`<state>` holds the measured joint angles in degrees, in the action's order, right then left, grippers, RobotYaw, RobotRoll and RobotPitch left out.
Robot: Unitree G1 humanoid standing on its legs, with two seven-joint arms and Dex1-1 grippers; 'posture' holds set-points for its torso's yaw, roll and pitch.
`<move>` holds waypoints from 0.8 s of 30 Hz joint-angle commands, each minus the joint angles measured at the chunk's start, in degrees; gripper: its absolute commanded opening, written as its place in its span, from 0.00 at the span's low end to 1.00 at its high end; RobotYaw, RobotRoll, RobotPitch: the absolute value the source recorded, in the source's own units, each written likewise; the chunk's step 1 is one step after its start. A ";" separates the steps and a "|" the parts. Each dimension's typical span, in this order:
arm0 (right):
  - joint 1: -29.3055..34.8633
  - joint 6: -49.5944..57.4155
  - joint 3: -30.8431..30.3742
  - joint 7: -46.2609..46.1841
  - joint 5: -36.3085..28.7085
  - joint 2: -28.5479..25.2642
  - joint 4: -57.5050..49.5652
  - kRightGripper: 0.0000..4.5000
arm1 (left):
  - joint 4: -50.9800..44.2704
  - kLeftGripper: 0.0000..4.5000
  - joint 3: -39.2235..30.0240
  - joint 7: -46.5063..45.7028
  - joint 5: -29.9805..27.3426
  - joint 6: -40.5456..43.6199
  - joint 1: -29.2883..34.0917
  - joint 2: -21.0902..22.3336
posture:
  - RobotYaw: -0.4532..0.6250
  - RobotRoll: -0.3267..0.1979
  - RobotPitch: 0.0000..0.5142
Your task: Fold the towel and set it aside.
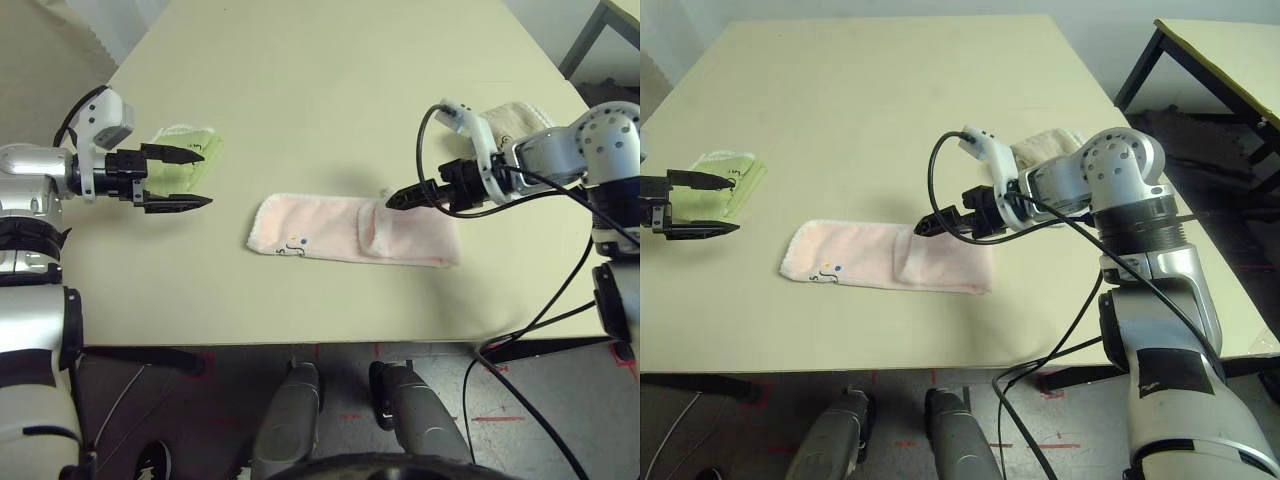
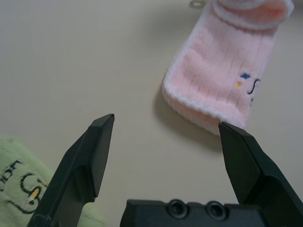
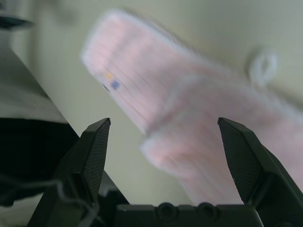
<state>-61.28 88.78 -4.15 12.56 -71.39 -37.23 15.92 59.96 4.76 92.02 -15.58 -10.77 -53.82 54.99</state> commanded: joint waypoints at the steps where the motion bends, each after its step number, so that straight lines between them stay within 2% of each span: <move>1: 7.70 -10.84 3.46 9.74 6.39 -4.61 -10.83 0.99 | -1.75 1.00 0.90 0.48 -0.85 8.51 3.10 0.07 | 0.46 0.62 0.34; 5: 18.03 -25.46 4.59 22.82 14.96 -10.49 -19.68 0.99 | -3.97 1.00 0.93 0.48 -1.58 18.09 5.10 0.25 | 0.46 0.62 0.34; 9: 32.79 -45.79 4.52 36.46 27.74 -17.78 -27.62 0.99 | -7.11 1.00 1.05 0.48 -2.16 25.55 7.07 -0.17 | 0.45 0.62 0.35; 11: 40.33 -53.50 8.15 40.83 29.29 -17.24 -30.25 0.99 | -7.58 1.00 0.37 0.48 -1.71 24.46 7.58 -1.23 | 0.44 0.62 0.35; 14: 47.89 -58.50 13.49 43.03 28.50 -14.40 -32.23 0.99 | -7.16 1.00 -0.02 0.48 -0.30 17.60 8.09 -2.65 | 0.43 0.62 0.35; 16: 52.40 -65.72 14.56 46.27 32.02 -13.40 -32.72 0.99 | -6.87 1.00 0.53 0.48 0.90 15.40 8.34 -3.48 | 0.43 0.62 0.35; 20: 58.21 -75.05 14.38 48.63 37.74 -11.94 -35.06 0.99 | -5.80 1.00 1.37 0.12 3.50 19.32 7.60 -5.20 | 0.42 0.62 0.34; 24: 58.93 -77.35 13.92 49.08 39.29 -11.31 -37.49 0.99 | -4.11 1.00 3.54 -1.14 7.35 26.96 6.32 -6.16 | 0.41 0.62 0.33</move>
<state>-2.52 12.33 9.98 61.28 -33.06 -48.57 -20.33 54.57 7.28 91.50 -10.20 13.32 -46.76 49.00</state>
